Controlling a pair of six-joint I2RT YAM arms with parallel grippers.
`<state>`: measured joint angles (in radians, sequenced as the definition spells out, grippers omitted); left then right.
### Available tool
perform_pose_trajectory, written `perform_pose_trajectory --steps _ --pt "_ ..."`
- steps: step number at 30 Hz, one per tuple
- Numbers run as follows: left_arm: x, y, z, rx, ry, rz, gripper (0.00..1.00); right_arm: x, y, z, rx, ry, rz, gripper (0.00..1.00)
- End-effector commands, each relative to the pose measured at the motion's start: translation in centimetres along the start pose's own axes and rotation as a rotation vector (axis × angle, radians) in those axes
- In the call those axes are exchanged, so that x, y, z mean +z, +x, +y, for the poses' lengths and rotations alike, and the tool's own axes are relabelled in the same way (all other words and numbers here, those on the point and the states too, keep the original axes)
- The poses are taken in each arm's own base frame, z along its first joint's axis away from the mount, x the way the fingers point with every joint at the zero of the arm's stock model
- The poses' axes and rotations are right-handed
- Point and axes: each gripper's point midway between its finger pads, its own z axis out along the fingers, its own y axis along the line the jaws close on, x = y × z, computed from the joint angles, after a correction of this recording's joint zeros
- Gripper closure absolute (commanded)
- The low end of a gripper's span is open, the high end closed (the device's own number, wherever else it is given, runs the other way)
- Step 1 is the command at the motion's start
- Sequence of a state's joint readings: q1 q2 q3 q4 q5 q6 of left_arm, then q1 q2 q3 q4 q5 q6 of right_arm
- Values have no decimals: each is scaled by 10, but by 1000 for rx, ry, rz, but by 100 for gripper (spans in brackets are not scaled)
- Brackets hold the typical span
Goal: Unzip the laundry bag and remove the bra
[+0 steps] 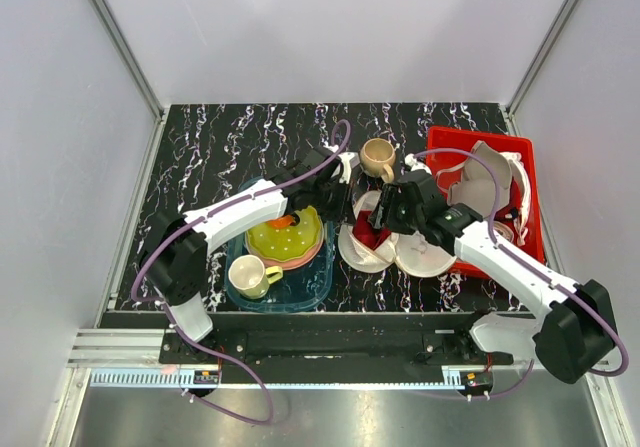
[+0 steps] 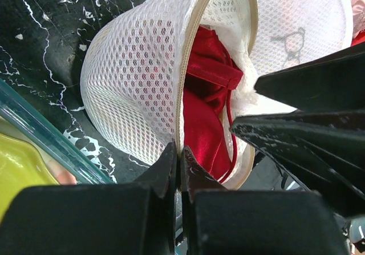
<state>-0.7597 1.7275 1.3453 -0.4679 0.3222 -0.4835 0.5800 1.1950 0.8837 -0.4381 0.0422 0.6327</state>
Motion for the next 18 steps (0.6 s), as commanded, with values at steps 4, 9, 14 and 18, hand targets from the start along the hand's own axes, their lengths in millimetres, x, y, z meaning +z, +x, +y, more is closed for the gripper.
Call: perform_pose_trajectory --steps 4,9,14,18 --pt "-15 -21 -24 11 101 -82 100 19 -7 6 -41 -39 -17 36" --pt "-14 -21 -24 8 102 -81 100 35 1 -5 -69 7 19 30" --pt "-11 -17 -24 -4 113 -75 100 46 10 -24 -101 82 38 40" --pt "-12 -15 -23 -7 111 -76 100 43 10 -26 -93 90 24 74"
